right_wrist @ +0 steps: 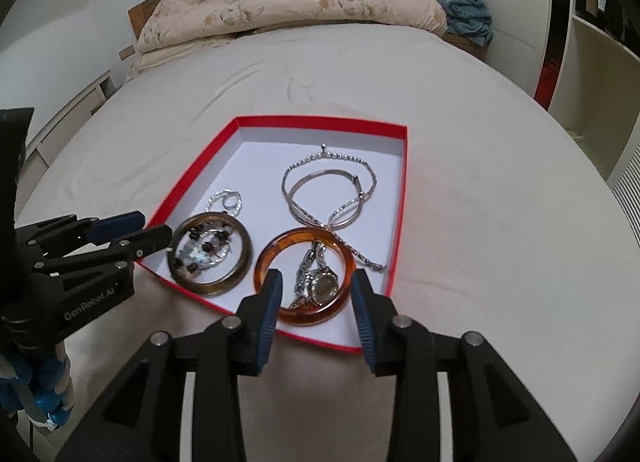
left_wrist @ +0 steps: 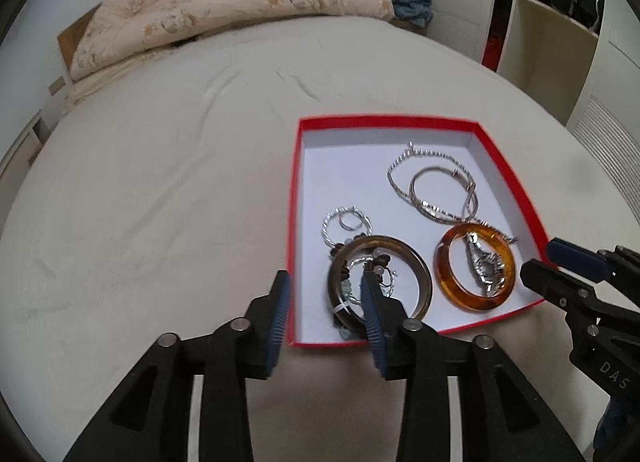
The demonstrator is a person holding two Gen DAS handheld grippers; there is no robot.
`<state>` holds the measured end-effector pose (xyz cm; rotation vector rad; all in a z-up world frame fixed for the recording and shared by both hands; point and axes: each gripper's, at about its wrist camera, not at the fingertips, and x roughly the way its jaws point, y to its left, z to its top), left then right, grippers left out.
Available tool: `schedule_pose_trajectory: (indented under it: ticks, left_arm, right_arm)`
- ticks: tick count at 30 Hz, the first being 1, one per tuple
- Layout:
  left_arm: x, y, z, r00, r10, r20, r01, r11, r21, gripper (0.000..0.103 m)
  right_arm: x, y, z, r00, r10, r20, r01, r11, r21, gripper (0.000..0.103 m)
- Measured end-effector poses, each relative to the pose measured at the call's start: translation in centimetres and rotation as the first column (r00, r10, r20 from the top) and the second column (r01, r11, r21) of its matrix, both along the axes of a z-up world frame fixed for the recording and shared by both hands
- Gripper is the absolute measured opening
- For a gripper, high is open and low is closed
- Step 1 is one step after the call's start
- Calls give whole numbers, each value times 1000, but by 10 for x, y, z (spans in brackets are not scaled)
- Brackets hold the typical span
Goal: Organize jewelry
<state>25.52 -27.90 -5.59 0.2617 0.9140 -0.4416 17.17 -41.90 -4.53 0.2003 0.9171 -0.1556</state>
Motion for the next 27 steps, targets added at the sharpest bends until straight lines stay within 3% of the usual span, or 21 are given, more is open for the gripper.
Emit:
schedule_pose_trajectory:
  ticks: [5,13,17,27]
  left_arm:
    - [-18,22,27,998,46,34,-45,999,-26,59]
    - [-56,71,69,991,111,75,-107,993,-51,64]
    - [-83,98,88,988,131,85,-127,991,-52,66]
    - [-158,158,130,966,193,170,-184,980,-69,74]
  right_arm:
    - [-12,14,22,1000,-3,27,4,1000,-4,34]
    - [-40,55,60,997,19,71,-18,1000,-9,41]
    - [-59,81,80,995,25,101,-24,1000,-7,52]
    - [-108,139,117,987,56,150,-52,998,-29,61]
